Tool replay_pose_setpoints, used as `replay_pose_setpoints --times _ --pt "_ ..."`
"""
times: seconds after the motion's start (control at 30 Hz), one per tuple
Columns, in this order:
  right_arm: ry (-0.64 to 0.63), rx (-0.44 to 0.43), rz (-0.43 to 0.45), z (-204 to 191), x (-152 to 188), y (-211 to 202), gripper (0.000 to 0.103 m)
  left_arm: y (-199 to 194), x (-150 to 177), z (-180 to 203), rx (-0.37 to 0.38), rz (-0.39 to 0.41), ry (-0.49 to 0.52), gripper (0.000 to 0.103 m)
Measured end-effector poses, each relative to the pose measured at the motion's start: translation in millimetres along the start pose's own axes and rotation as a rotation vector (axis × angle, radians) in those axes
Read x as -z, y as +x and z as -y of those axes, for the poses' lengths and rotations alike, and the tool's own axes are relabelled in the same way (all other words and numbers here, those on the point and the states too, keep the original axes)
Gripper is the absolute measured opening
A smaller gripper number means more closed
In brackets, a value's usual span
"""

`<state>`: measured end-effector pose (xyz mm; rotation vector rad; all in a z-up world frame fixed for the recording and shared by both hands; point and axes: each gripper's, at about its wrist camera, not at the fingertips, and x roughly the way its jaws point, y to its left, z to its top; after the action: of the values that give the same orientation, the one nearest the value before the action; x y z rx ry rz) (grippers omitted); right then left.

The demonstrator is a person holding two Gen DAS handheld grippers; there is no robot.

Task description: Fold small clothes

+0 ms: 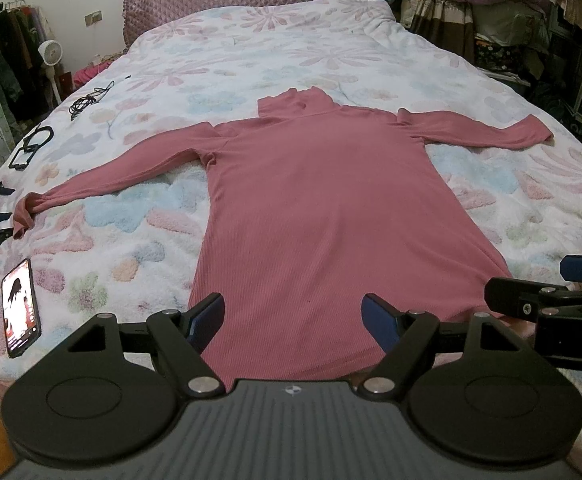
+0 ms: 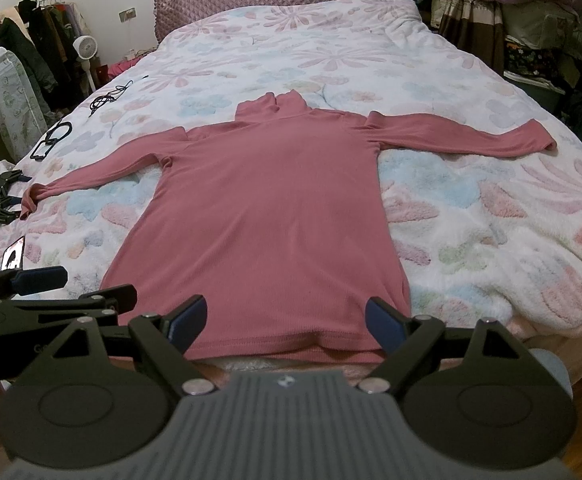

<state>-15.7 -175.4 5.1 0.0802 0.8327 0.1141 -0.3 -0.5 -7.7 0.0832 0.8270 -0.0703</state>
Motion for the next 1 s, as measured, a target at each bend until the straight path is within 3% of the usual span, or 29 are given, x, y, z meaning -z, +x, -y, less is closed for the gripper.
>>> replay_pose_setpoints --times 0.23,0.57,0.73,1.0 --pt "0.024 0.002 -0.002 4.4 7.4 11.4 0.083 6.8 -2.7 -4.9 0.018 -0.021 -0.014 0.091" --pt "0.018 0.055 0.102 35.4 -16.4 45.0 0.083 53.9 -31.6 -29.9 0.053 -0.029 0.01 0.087" --pt "0.005 0.098 0.125 56.1 -39.4 67.2 0.083 94.2 -51.5 -81.2 0.136 -0.011 -0.069 0.08" --pt "0.074 0.121 0.056 84.4 -66.1 114.1 0.083 162.1 -90.0 -193.4 0.107 -0.007 -0.178 0.077"
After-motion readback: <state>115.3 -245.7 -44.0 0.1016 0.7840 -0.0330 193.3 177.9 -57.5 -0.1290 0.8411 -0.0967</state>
